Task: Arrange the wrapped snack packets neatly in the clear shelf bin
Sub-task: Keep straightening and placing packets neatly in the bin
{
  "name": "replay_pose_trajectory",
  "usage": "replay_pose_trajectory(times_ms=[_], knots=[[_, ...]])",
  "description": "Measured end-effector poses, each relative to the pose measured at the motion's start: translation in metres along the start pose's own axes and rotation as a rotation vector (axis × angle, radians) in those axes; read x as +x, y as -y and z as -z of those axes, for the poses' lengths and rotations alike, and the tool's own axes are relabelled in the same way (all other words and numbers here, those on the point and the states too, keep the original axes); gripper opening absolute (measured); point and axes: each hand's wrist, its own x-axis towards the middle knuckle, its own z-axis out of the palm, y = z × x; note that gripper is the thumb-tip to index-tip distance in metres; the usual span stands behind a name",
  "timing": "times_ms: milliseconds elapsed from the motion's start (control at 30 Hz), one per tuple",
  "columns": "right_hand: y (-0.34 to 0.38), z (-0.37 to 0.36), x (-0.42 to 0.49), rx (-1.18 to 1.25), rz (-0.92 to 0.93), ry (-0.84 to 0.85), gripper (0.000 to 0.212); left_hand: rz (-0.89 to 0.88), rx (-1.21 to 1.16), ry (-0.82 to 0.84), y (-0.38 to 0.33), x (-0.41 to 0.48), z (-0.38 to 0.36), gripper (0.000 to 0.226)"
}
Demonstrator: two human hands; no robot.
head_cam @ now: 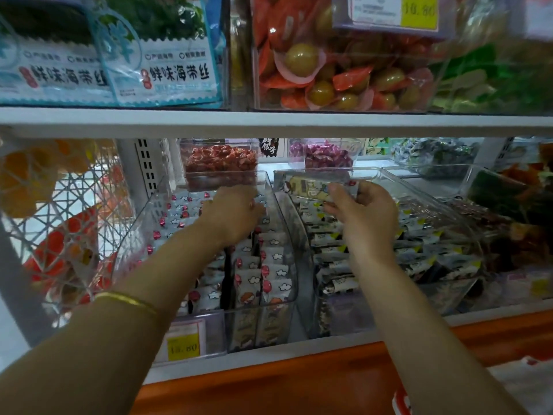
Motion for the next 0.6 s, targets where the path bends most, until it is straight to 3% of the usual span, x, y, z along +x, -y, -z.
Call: replay_pose_trajectory(times_ms=[167, 300, 600], knots=[[-0.005, 0.004, 0.008, 0.068, -0.042, -0.007, 0.023, -0.047, 0.054, 0.217, 0.003, 0.034, -0.014, 0.039], [-0.007, 0.009, 0.009, 0.073, -0.040, 0.012, 0.023, 0.072, 0.066, 0.315, 0.005, 0.042, -0.022, 0.035], [-0.006, 0.013, 0.008, 0.047, -0.061, 0.023, 0.017, 0.075, 0.145, 0.288, 0.010, 0.042, -0.031, 0.039]])
